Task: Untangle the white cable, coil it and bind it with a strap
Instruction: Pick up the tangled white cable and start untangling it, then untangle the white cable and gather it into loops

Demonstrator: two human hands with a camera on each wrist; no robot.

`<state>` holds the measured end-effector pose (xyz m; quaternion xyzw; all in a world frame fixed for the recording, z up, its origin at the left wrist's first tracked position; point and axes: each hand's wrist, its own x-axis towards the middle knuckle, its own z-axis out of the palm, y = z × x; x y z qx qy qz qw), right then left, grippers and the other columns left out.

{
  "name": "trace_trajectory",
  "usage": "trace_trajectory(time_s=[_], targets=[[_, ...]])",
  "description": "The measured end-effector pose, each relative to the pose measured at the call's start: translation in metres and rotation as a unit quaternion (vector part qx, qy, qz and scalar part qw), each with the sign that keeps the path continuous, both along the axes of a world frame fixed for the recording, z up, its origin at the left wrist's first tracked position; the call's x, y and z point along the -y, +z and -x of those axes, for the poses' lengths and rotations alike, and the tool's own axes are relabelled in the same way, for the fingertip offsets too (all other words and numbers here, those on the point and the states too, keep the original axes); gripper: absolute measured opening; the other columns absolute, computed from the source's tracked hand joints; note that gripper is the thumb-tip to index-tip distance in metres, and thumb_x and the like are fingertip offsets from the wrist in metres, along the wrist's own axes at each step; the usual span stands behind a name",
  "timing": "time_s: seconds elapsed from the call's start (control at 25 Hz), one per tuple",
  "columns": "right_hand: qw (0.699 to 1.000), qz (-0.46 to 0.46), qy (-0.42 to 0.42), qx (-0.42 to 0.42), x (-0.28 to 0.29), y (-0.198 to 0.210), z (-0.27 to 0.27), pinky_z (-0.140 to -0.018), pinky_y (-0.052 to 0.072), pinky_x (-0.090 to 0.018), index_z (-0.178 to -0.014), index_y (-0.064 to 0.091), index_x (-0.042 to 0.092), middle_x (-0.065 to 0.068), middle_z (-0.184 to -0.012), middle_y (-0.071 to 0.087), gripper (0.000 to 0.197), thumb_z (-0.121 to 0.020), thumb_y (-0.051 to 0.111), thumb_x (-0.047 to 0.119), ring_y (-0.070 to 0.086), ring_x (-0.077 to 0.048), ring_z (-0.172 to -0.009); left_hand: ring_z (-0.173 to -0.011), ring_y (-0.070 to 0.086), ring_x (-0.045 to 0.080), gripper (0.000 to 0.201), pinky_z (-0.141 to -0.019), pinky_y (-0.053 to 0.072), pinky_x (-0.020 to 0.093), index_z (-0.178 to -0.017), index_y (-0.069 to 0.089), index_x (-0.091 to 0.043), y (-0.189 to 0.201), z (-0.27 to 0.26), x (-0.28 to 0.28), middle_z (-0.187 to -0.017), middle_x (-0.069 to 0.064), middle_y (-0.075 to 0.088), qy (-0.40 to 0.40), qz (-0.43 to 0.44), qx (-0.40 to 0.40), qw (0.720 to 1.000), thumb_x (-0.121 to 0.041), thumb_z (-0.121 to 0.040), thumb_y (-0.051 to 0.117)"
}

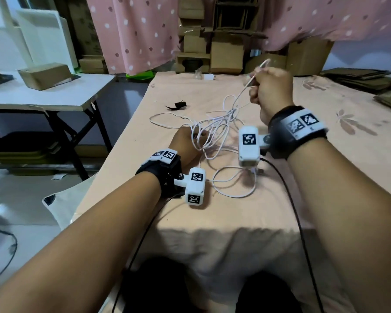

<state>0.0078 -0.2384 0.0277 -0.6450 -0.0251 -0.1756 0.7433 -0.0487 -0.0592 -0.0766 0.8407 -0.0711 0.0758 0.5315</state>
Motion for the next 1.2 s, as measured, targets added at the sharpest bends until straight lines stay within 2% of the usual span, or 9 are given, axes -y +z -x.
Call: trace_trajectory(time_s=[0.24, 0.44, 0.56, 0.68, 0.76, 0.92, 1.04, 1.12, 1.2], targets=[[0.959, -0.261, -0.042, 0.099, 0.003, 0.088, 0.002, -0.041, 0.038, -0.021, -0.086, 0.055, 0.003, -0.009, -0.058, 0.057, 0.024, -0.106, 0.043, 0.009, 0.051, -0.016, -0.042, -0.063, 0.049, 0.024, 0.033, -0.058, 0.047, 0.033, -0.07, 0.058, -0.005, -0.002, -0.01, -0.004, -0.07, 0.011, 0.062, 0.055, -0.223, 0.022, 0.973, -0.037, -0.07, 0.049], [0.954, -0.283, -0.083, 0.052, 0.019, 0.076, -0.022, -0.045, 0.043, -0.024, -0.089, 0.054, 0.004, -0.011, -0.058, 0.057, 0.022, -0.105, 0.042, 0.011, 0.057, -0.021, -0.045, -0.067, 0.045, 0.027, 0.026, -0.054, 0.038, 0.027, -0.062, 0.055, -0.009, 0.003, -0.018, -0.001, -0.07, 0.016, 0.055, 0.149, -0.175, -0.055, 0.972, -0.015, -0.085, 0.065], [0.983, -0.075, -0.009, -0.17, 0.025, 0.008, -0.029, -0.051, 0.057, -0.028, -0.11, 0.05, 0.012, -0.01, -0.096, 0.061, 0.017, -0.106, 0.044, 0.026, 0.066, -0.023, -0.069, -0.072, 0.051, 0.025, 0.028, -0.063, 0.037, 0.031, -0.075, 0.07, -0.006, 0.007, -0.02, 0.003, -0.075, 0.014, 0.058, 0.157, -0.175, -0.061, 0.97, -0.025, -0.095, 0.064], [0.945, 0.164, 0.05, -0.277, 0.007, -0.036, -0.004, -0.071, 0.059, -0.037, -0.1, 0.055, 0.01, -0.011, -0.106, 0.062, 0.015, -0.092, 0.058, 0.022, 0.066, -0.03, -0.087, -0.08, 0.05, 0.027, 0.042, -0.071, 0.036, 0.034, -0.08, 0.063, -0.001, 0.022, -0.013, 0.009, -0.081, 0.018, 0.055, 0.152, -0.246, -0.043, 0.956, -0.03, -0.105, 0.047], [0.931, 0.272, 0.003, -0.242, -0.014, -0.042, 0.017, -0.071, 0.049, -0.037, -0.096, 0.059, 0.003, -0.016, -0.095, 0.066, 0.022, -0.084, 0.06, 0.021, 0.066, -0.034, -0.084, -0.088, 0.055, 0.03, 0.045, -0.077, 0.039, 0.034, -0.086, 0.062, -0.001, 0.035, -0.01, 0.007, -0.09, 0.02, 0.061, 0.153, -0.281, -0.056, 0.946, -0.036, -0.106, 0.042], [0.883, 0.446, 0.007, -0.146, -0.045, -0.032, 0.047, -0.076, 0.039, -0.029, -0.111, 0.064, 0.003, -0.02, -0.121, 0.066, 0.025, -0.093, 0.055, 0.016, 0.063, -0.036, -0.111, -0.102, 0.067, 0.037, 0.056, -0.087, 0.055, 0.038, -0.11, 0.069, 0.003, 0.078, 0.001, -0.002, -0.111, 0.023, 0.069, 0.091, -0.35, -0.121, 0.925, -0.043, -0.107, 0.038], [0.814, 0.568, -0.016, -0.123, -0.051, -0.022, 0.065, -0.075, 0.042, -0.031, -0.112, 0.068, 0.008, -0.014, -0.119, 0.069, 0.025, -0.096, 0.052, 0.018, 0.065, -0.034, -0.108, -0.069, 0.065, 0.029, 0.057, -0.073, 0.055, 0.031, -0.103, 0.076, -0.006, 0.119, 0.021, -0.007, -0.077, 0.011, 0.064, 0.064, -0.4, -0.155, 0.901, -0.048, -0.106, 0.037], [0.839, 0.542, 0.003, -0.049, -0.06, -0.016, 0.074, -0.075, 0.045, -0.031, -0.116, 0.069, 0.012, -0.013, -0.116, 0.07, 0.027, -0.093, 0.053, 0.014, 0.065, -0.034, -0.106, -0.058, 0.059, 0.023, 0.054, -0.067, 0.057, 0.032, -0.096, 0.073, 0.0, 0.135, 0.025, -0.01, -0.07, 0.006, 0.057, 0.023, -0.289, -0.176, 0.941, -0.045, -0.106, 0.044], [0.914, 0.398, 0.045, -0.06, -0.066, -0.004, 0.073, -0.086, 0.054, -0.037, -0.125, 0.065, 0.011, -0.012, -0.117, 0.069, 0.036, -0.091, 0.054, 0.013, 0.065, -0.033, -0.108, -0.057, 0.063, 0.022, 0.044, -0.065, 0.061, 0.036, -0.091, 0.067, 0.003, 0.146, 0.025, -0.014, -0.07, 0.008, 0.06, -0.007, -0.121, -0.15, 0.981, -0.036, -0.104, 0.052]])
